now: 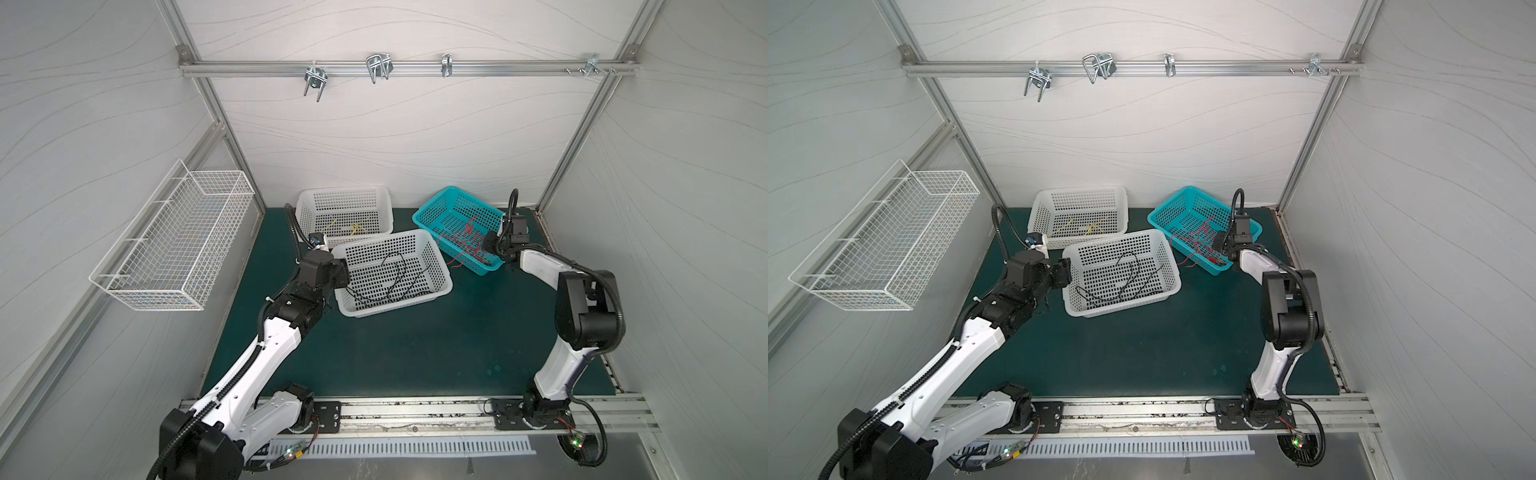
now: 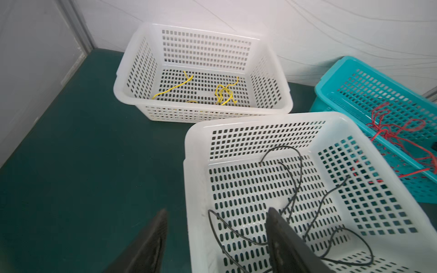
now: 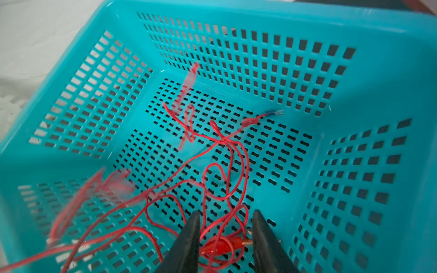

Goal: Untangle and sort cables by color
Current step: Place the cable in the container, then reset both arms

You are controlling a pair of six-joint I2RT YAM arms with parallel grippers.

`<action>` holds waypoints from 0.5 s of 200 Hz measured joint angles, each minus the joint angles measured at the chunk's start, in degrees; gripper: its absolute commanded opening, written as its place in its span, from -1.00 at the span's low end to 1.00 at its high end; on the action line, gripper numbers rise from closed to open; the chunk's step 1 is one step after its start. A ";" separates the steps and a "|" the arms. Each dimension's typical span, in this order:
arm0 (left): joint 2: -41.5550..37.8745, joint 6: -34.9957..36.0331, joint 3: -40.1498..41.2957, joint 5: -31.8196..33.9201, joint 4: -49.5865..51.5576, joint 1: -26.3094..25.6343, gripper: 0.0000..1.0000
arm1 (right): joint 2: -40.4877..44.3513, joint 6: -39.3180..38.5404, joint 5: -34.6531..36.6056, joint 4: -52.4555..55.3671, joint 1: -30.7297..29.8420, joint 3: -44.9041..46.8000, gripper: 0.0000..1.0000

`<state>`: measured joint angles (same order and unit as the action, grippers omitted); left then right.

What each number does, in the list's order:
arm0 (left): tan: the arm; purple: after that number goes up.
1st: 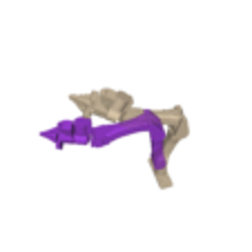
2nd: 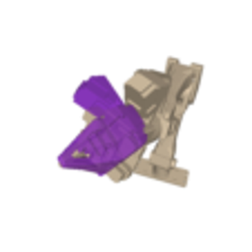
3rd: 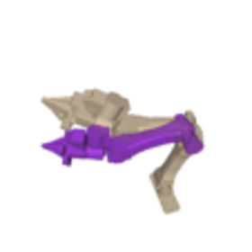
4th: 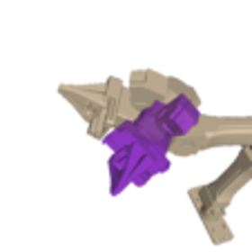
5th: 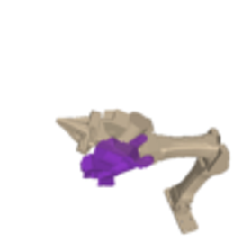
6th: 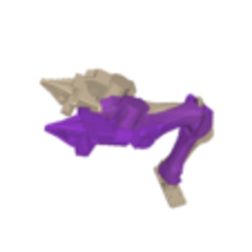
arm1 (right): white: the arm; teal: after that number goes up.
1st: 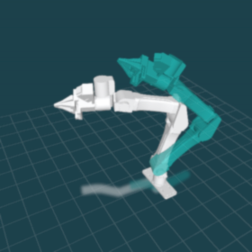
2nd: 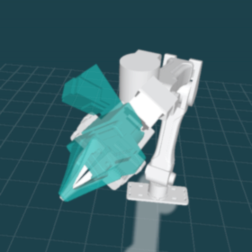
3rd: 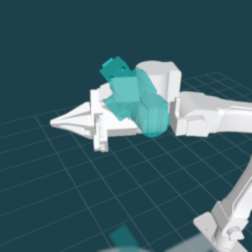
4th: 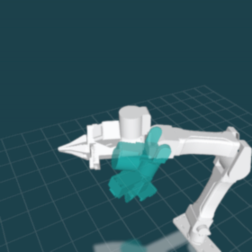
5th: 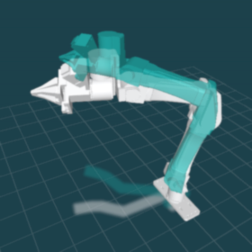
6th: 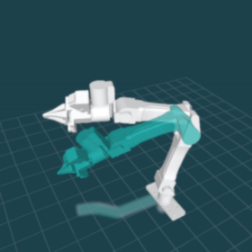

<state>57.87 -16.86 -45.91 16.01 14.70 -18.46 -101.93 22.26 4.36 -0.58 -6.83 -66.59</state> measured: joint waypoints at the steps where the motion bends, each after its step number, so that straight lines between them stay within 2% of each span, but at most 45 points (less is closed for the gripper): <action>1: 0.00 -0.04 0.02 0.02 0.02 0.02 0.40 | 0.22 -0.15 0.00 -0.09 -0.02 0.13 0.00; 35: 0.04 -0.15 0.74 0.59 0.44 1.18 0.51 | 6.01 -2.29 0.04 -1.11 -0.35 4.04 0.45; 56: 0.07 -0.50 1.75 1.01 0.33 1.60 0.98 | 9.22 -3.41 0.11 -1.68 -0.72 6.62 0.64; 78: 0.66 -0.50 2.49 1.73 0.44 2.21 0.99 | 13.27 -4.48 0.11 -1.81 -1.27 10.34 0.97; 100: 1.11 -0.52 2.93 2.69 0.42 2.67 0.99 | 18.80 -5.81 0.28 -1.40 -2.62 14.49 0.98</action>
<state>58.98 -17.39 -42.98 18.70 15.11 -15.79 -83.13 16.45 4.64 -1.98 -9.45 -52.10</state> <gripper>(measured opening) 0.993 0.988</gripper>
